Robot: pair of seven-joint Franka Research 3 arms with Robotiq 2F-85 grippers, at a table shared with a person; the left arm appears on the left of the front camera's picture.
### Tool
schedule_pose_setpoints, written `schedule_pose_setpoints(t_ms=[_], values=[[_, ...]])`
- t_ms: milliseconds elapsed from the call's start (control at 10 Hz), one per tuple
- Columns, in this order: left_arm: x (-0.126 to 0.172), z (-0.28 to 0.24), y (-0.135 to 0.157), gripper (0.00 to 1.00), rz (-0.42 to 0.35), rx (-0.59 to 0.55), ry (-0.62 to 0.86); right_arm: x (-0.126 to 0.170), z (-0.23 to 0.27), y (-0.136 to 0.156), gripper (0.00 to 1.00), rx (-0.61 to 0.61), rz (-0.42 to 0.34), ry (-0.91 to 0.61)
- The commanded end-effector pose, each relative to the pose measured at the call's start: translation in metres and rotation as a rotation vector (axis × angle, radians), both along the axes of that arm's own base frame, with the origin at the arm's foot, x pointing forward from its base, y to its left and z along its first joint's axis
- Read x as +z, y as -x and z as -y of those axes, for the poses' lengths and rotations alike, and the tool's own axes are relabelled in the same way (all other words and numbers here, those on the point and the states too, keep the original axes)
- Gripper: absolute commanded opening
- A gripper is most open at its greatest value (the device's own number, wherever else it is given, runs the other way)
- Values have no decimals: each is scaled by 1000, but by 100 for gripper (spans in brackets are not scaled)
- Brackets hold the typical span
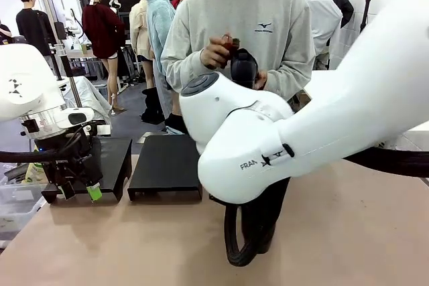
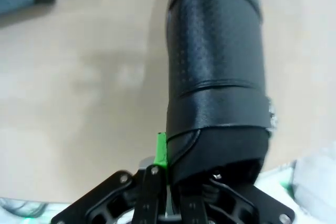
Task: Organize the shoes by placing them on the stand.
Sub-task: Pick up one Shoe and place it in the middle of the table.
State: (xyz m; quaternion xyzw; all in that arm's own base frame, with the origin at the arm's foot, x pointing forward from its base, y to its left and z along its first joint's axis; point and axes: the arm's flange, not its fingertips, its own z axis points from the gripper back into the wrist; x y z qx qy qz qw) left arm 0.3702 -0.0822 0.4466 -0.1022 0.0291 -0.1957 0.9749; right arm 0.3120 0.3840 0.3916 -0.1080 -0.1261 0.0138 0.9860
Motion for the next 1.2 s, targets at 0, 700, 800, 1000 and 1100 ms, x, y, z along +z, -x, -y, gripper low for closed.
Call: schedule_pose_setpoints(t_ms=[0, 700, 800, 1000, 1100], values=[[1, 0, 1, 100, -9, 6, 22, -2, -14, -14, 0, 53, -12, 13], [1, 0, 1, 100, -9, 6, 22, -34, -27, -21, 0, 339, -267, -42], [1, 0, 1, 100, -9, 6, 22, -33, -29, -14, 0, 387, -299, -75], [1, 0, 1, 100, -9, 6, 22, -15, -37, 12, 0, 385, -142, -1], [1, 0, 1, 100, -9, 6, 22, -8, -37, 20, 0, 373, -47, 69]])
